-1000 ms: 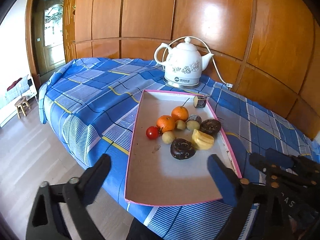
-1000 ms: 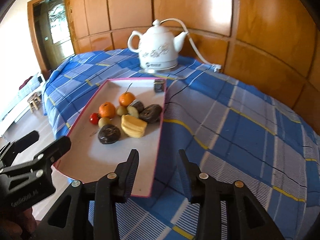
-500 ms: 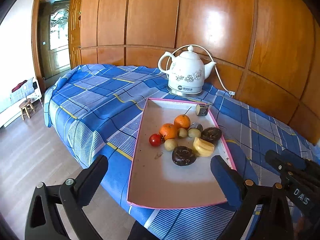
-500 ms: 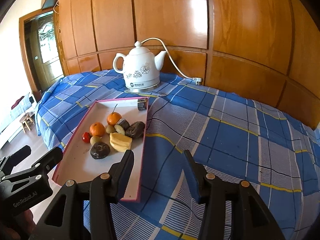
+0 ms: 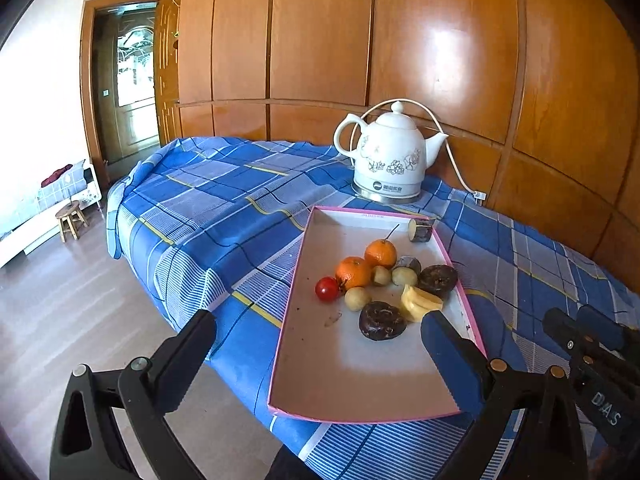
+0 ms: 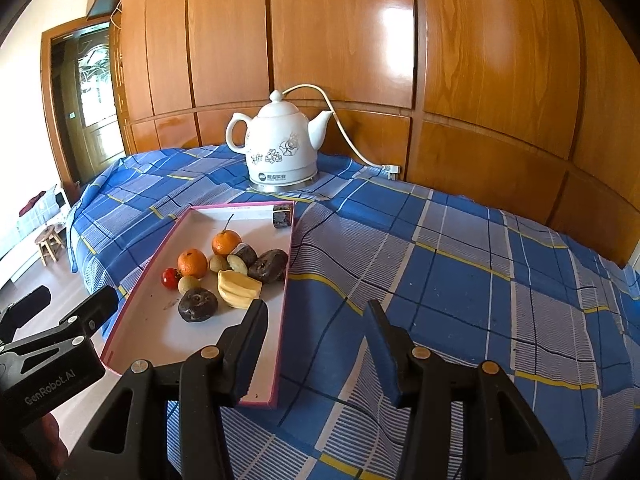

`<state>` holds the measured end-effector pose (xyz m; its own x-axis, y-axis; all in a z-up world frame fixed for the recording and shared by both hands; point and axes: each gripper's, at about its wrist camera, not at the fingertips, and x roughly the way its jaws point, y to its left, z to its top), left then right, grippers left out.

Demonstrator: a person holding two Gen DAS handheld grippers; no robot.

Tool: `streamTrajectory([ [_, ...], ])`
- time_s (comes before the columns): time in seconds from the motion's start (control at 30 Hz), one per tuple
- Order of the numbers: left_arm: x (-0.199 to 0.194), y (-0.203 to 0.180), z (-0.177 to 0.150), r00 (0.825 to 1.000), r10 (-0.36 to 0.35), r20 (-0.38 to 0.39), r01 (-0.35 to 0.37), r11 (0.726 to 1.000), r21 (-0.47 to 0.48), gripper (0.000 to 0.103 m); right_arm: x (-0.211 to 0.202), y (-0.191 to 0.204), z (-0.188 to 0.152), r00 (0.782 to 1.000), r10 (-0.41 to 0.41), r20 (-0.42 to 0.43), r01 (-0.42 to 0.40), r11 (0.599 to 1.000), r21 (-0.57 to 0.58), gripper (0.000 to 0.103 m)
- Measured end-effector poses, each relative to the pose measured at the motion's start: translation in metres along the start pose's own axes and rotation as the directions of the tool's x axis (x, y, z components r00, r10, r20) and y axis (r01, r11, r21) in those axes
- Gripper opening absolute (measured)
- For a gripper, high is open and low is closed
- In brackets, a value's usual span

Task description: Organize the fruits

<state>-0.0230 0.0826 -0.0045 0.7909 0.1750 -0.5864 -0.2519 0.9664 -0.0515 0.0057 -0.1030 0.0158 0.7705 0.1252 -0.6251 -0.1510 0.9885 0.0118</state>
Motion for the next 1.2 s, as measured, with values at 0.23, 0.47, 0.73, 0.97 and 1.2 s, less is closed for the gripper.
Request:
streamTrajectory([
  [0.23,-0.001,0.0,-0.001,1.0,-0.008,0.002,0.008,1.0,-0.004,0.103,0.0,0.005,-0.001,1.0,0.012,-0.003,-0.012,1.0,-0.013,0.05],
  [0.47,-0.001,-0.001,-0.001,1.0,-0.011,0.0,0.011,1.0,-0.002,0.103,0.0,0.006,-0.001,1.0,0.016,-0.005,-0.016,1.0,-0.015,0.05],
  [0.73,-0.002,0.002,-0.002,1.0,-0.005,0.0,0.005,1.0,-0.004,0.103,0.002,0.01,-0.003,1.0,0.022,-0.01,-0.022,0.999,-0.027,0.05],
  [0.97,-0.003,0.002,-0.002,1.0,-0.006,0.003,0.006,1.0,-0.001,0.103,0.001,0.014,-0.003,1.0,0.027,-0.012,-0.028,0.999,-0.04,0.05],
  [1.2,-0.003,0.002,-0.002,1.0,-0.006,0.003,0.006,1.0,-0.001,0.103,0.001,0.016,-0.003,1.0,0.028,-0.012,-0.029,0.999,-0.043,0.05],
])
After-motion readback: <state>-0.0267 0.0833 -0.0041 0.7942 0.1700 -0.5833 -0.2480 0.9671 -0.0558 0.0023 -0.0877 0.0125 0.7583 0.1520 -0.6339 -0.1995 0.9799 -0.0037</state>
